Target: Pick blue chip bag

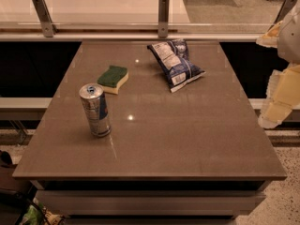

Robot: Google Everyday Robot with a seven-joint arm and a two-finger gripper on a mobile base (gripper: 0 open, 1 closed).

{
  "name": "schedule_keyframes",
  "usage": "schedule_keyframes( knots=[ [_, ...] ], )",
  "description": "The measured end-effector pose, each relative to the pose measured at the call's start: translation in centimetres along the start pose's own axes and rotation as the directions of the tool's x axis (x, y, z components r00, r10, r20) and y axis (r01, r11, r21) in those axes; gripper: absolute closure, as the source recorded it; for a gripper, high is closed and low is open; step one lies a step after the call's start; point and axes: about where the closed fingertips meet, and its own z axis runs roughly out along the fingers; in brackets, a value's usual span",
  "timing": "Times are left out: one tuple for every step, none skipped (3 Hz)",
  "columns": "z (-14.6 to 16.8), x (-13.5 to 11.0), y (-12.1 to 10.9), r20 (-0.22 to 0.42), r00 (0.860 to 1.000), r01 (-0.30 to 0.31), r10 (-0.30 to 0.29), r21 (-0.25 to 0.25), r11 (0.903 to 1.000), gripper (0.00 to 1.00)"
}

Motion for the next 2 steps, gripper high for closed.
schedule_keyframes(
  knots=[
    [0.00, 0.00, 0.00, 0.000, 1.000, 0.000, 0.000, 0.000, 1.0000, 0.00],
    [0.00, -0.43, -0.30, 0.019, 1.000, -0.006, 0.005, 0.012, 0.9999, 0.00]
  ],
)
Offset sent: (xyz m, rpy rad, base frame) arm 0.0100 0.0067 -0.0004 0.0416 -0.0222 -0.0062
